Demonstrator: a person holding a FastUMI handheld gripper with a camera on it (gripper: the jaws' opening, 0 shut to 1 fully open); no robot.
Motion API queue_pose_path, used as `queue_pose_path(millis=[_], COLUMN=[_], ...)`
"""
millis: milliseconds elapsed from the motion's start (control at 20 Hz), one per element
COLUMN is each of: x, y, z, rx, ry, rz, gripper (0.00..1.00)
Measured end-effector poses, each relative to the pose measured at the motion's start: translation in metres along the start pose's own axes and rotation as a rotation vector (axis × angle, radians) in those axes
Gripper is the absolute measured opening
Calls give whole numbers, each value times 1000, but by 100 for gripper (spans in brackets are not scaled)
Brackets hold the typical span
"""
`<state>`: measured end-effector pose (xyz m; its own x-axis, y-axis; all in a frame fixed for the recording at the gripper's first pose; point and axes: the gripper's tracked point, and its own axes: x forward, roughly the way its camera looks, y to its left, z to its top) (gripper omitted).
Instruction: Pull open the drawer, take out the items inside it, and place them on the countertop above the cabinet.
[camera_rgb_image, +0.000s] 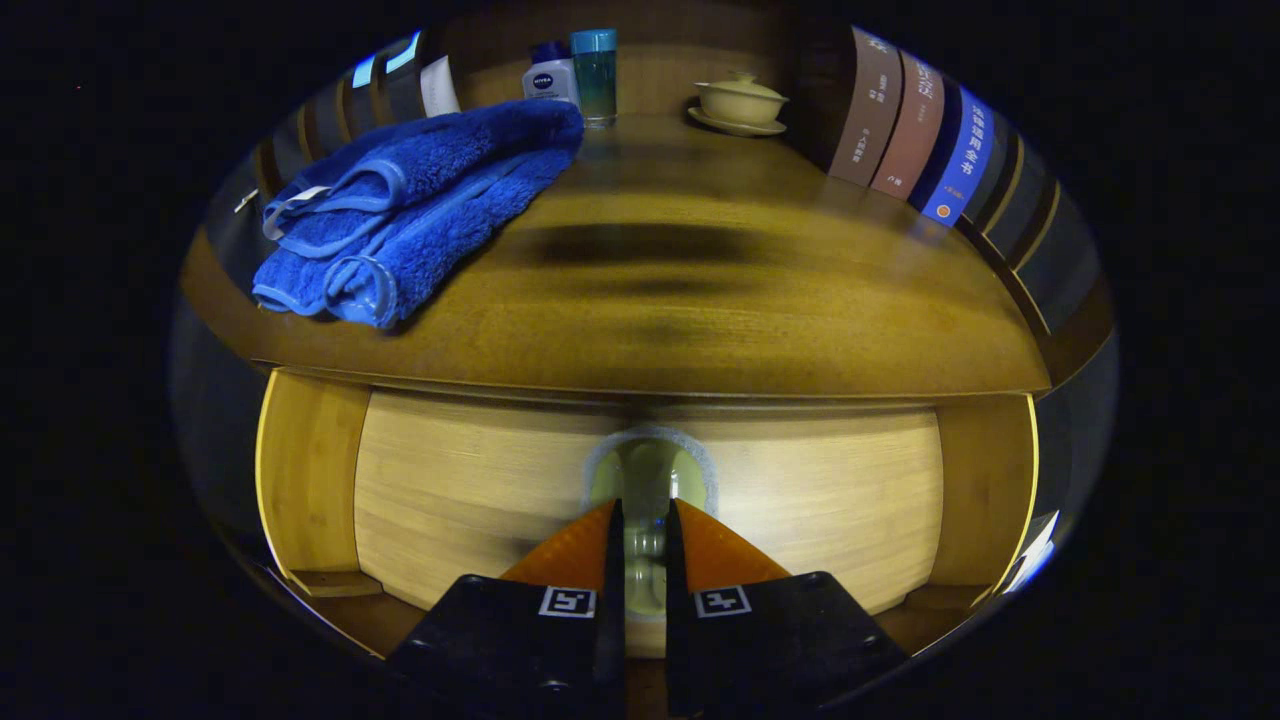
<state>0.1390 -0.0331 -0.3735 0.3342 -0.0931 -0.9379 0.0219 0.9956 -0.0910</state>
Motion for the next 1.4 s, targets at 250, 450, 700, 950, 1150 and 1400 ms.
queue_pose_path(millis=[250,450,700,950,1150,1400], x=[-55,-115,-160,-138,-105,-64], y=[-1,2,1,-3,-10,-15], z=[6,28,82,141,179,203], rx=[-1,-2,0,19,28,40], ry=[-140,-302,-440,-419,-375,-320], rz=[9,19,19,24,9,-9], gripper=[21,21,20,21,21,21])
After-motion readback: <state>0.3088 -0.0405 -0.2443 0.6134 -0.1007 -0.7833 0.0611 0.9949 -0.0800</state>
